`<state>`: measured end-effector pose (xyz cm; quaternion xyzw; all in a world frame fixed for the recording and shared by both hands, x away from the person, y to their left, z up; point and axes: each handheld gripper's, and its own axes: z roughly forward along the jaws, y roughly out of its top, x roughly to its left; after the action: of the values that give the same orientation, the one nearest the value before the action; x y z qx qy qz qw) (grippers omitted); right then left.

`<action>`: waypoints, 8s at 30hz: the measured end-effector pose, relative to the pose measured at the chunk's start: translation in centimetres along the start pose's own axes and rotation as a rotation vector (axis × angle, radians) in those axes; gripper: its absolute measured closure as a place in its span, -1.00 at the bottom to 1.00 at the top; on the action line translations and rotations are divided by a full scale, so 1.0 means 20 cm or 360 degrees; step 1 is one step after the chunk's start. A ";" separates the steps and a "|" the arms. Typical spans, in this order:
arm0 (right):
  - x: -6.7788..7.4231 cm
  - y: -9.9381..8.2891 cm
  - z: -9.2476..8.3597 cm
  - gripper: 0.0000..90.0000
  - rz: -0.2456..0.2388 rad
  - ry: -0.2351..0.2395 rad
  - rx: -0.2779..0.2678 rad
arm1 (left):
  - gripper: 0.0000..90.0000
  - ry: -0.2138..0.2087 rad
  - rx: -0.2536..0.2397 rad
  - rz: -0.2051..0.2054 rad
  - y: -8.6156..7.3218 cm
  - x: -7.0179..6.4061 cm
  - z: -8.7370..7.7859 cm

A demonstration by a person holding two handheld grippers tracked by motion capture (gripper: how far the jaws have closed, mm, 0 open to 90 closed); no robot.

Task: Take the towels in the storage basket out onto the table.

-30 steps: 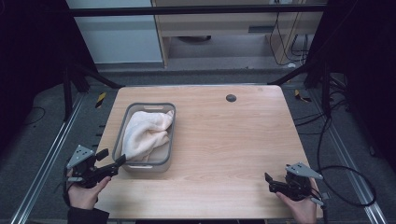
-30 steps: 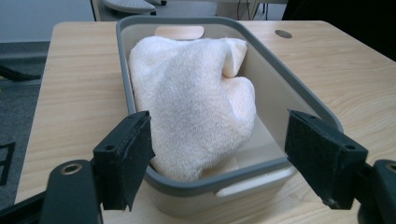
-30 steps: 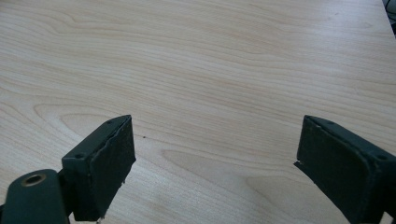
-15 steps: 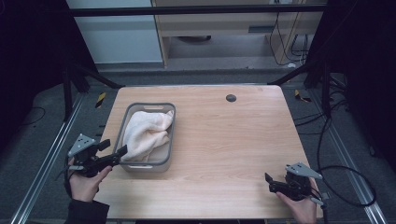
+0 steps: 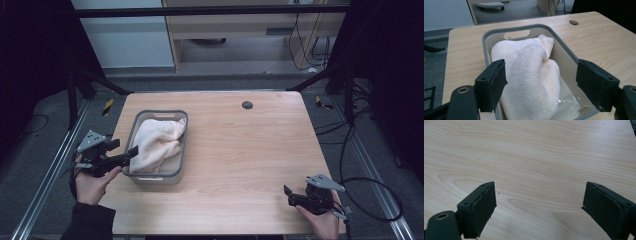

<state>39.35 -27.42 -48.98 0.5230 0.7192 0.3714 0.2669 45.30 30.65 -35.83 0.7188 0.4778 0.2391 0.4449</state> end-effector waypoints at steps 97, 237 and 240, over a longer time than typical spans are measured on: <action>-0.02 -0.01 0.02 -0.77 -0.0001 0.0007 0.0060 | 0.59 0.0092 0.0443 0.0090 0.29 -0.02 0.18; -0.02 -0.02 0.00 -0.79 -0.0021 0.0007 0.0005 | 0.58 -0.0523 0.0631 0.0667 0.36 -1.19 0.84; -0.02 -0.02 0.00 -0.79 -0.0018 0.0010 0.0005 | 0.57 -0.0533 0.0631 0.0697 0.32 -1.19 0.86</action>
<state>39.26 -27.89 -49.24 0.5181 0.7236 0.3705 0.2660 51.41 1.16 -36.80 0.9061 0.2697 0.1101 0.3069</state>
